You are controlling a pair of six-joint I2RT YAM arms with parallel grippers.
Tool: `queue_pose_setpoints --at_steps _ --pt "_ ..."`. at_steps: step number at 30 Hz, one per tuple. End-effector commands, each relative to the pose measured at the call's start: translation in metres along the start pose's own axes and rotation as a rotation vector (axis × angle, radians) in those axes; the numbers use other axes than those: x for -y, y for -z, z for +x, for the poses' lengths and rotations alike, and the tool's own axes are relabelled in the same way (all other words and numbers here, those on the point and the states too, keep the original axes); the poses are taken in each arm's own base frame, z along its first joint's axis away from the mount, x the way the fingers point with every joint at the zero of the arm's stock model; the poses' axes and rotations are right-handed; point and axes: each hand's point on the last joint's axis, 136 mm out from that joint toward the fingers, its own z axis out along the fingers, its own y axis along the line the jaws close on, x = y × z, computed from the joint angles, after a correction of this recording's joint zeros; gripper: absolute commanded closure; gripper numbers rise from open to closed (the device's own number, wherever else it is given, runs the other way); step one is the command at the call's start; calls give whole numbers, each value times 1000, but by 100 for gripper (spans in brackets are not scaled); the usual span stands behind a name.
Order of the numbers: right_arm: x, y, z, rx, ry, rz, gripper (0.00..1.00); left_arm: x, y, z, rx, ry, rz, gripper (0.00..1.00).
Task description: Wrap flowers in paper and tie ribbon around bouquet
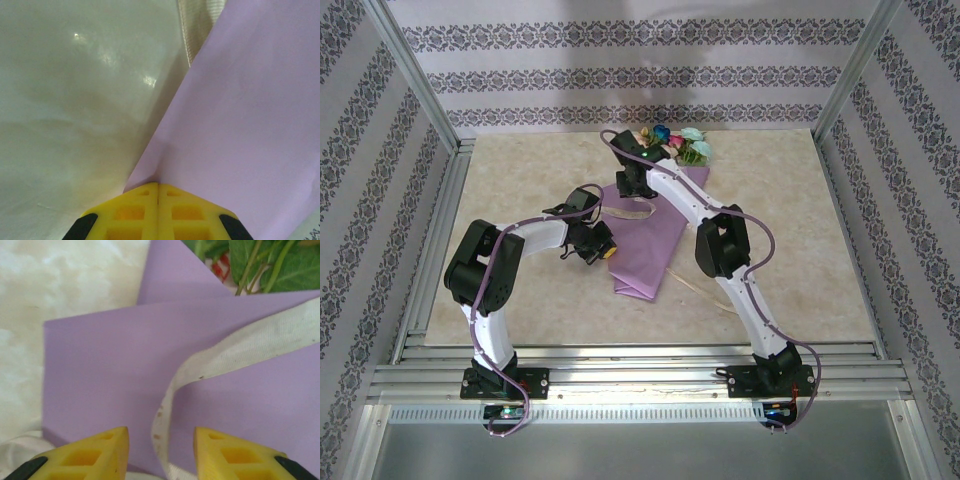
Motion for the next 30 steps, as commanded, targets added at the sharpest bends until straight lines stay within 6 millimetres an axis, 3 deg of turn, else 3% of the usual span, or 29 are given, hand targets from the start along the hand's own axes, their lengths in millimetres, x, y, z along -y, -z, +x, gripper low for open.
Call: queue_pose_setpoints --at_steps 1,4,8,10,16,21,25,27,29,30 --pt "12 -7 3 -26 -7 28 61 1 7 0 1 -8 -7 96" --pt "14 -8 0 -25 -14 26 62 0 7 1 -4 -6 -8 96" --pt "16 -7 -2 -21 -38 23 88 0 6 1 -5 -8 -11 96" --pt "20 -2 -5 -13 -56 27 96 0 7 1 -4 -7 -13 96" --pt "50 53 -28 147 -142 91 100 -5 6 1 -4 1 -24 97" --pt "104 77 -3 231 -289 178 100 -4 5 1 -3 10 -21 99" --pt "150 60 38 131 -452 183 100 -4 4 1 -6 9 -23 99" --pt "164 50 56 47 -515 157 100 -5 4 2 -10 7 -24 99" --pt "164 45 65 -19 -538 76 68 -5 3 2 -16 6 -23 99" --pt "167 48 70 -50 -547 65 59 -6 3 3 -21 7 -23 99"
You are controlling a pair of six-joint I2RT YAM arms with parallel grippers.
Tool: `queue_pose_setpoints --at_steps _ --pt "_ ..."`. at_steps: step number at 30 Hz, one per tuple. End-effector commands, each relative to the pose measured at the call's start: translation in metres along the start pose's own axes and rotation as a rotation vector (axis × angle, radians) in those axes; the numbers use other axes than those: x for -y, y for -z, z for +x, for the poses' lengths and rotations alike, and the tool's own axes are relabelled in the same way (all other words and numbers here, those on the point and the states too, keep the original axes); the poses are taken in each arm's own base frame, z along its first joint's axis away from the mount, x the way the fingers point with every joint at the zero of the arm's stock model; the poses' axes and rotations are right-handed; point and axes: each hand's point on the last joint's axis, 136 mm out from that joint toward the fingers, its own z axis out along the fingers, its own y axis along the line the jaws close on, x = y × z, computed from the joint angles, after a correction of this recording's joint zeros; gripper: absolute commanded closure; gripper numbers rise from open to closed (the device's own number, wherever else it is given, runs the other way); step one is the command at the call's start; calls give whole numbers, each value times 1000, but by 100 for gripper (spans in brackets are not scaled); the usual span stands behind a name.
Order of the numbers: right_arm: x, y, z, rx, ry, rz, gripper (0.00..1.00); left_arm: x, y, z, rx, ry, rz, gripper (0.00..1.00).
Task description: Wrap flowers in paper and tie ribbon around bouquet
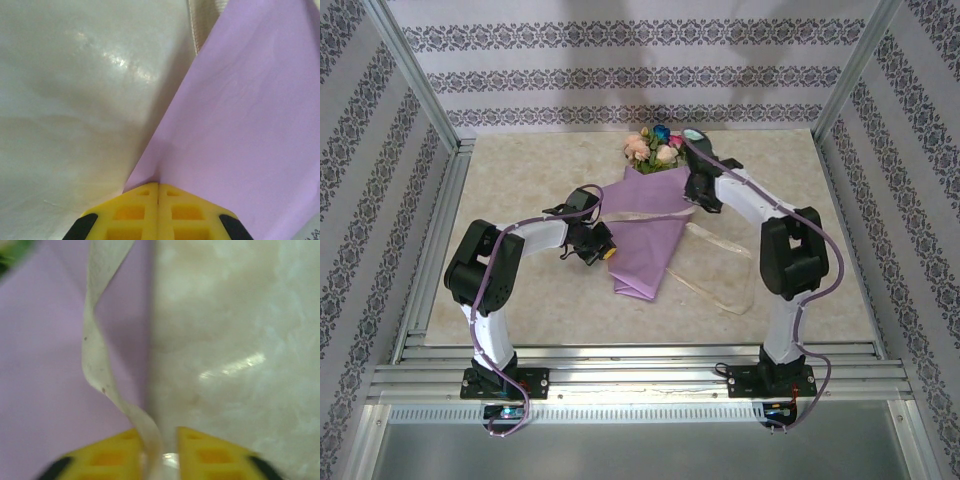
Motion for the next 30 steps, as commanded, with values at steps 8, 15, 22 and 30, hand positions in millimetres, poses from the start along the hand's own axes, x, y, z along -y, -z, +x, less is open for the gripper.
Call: queue_pose_setpoints --at_steps 8,15,22,30 --pt "127 37 51 -122 -343 117 39 1 6 4 -24 -6 0 99" --pt "131 40 74 -201 -801 7 41 7 11 4 -13 -6 16 99" --pt "93 25 71 -352 -1147 58 37 8 14 3 -5 -8 21 99" --pt "91 -16 78 -409 -1339 178 33 14 15 2 -5 -11 36 99"
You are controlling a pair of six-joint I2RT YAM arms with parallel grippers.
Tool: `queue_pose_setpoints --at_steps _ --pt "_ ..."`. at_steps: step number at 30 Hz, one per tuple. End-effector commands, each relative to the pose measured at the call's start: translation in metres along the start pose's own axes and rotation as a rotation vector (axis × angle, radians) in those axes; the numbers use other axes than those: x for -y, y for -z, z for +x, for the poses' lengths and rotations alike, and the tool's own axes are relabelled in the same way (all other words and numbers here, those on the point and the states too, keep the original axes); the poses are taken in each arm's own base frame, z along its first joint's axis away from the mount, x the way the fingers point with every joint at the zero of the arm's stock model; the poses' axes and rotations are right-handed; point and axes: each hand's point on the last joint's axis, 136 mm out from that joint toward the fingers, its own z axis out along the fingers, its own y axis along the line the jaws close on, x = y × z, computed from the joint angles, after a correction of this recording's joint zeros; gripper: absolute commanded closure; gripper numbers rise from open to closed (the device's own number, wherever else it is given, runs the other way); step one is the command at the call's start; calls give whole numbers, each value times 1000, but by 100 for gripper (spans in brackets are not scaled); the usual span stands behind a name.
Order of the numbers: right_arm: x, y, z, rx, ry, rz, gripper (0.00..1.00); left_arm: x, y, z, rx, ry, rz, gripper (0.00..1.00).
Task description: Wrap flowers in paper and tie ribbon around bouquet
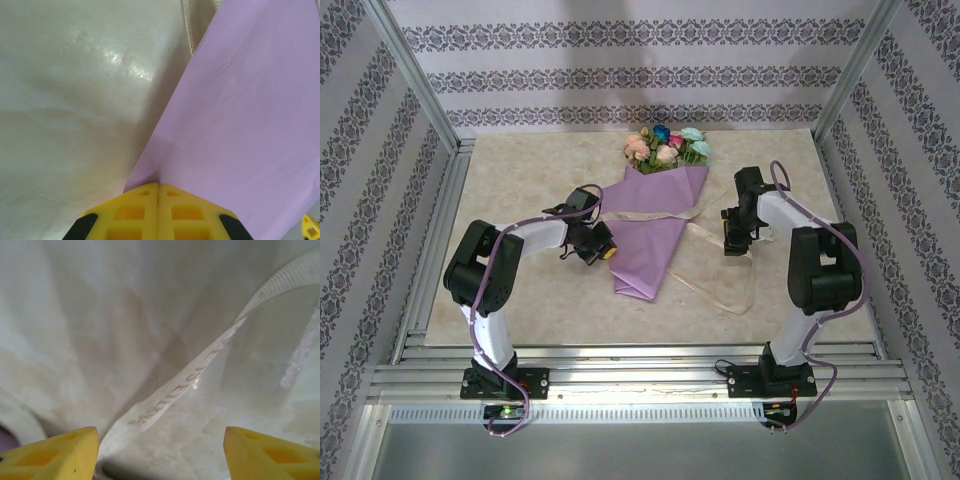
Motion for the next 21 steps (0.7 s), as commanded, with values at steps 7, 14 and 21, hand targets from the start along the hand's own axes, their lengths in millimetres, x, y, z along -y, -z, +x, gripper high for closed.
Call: queue_pose_setpoints --at_steps 7,14,21 --pt "21 -28 -11 70 -189 124 48 21 19 -1 5 -19 39 99" --pt "17 -23 -22 115 -113 81 100 48 49 -4 47 -22 95 87" --pt "2 51 -22 255 109 -58 100 76 69 -10 66 46 152 51"
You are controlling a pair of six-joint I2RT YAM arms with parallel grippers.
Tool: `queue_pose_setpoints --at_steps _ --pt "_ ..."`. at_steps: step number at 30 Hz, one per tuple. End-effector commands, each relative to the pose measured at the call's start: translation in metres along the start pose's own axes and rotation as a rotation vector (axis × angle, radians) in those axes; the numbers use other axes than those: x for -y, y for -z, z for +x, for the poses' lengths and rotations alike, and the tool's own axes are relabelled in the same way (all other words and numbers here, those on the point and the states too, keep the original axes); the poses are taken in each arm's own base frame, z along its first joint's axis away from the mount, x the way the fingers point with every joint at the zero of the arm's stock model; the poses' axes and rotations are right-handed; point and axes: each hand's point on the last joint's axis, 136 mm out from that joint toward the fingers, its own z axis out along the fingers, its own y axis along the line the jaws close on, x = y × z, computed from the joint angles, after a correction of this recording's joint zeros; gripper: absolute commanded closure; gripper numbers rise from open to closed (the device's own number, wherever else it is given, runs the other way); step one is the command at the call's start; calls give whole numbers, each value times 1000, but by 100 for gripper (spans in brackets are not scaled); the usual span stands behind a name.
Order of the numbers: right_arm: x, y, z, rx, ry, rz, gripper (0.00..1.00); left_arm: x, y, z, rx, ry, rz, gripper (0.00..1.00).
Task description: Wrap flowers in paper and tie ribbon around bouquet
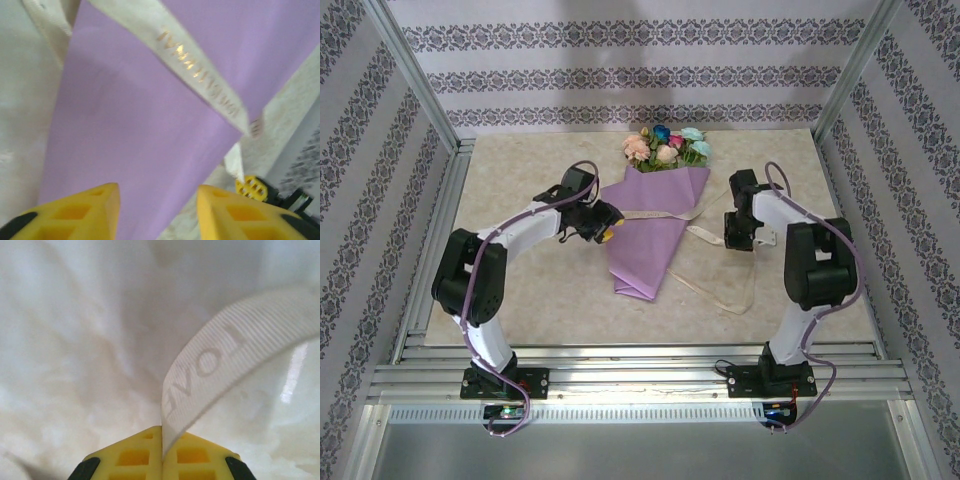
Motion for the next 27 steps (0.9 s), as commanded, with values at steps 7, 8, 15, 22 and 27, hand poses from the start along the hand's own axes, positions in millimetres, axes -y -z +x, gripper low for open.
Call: queue_pose_setpoints --at_steps 7,8,15,22,27 --pt "-34 97 -12 182 334 -301 100 35 -10 -18 -1 210 16 42" --pt "-39 106 -11 188 359 -335 100 35 -14 -19 0 235 5 41" --pt "-55 139 -2 179 379 -508 100 34 -39 -24 11 336 -34 39" --pt "-99 170 35 88 479 -739 100 19 -59 -28 25 402 -79 41" --pt "-128 192 72 -6 567 -911 100 17 -70 -38 53 414 -86 45"
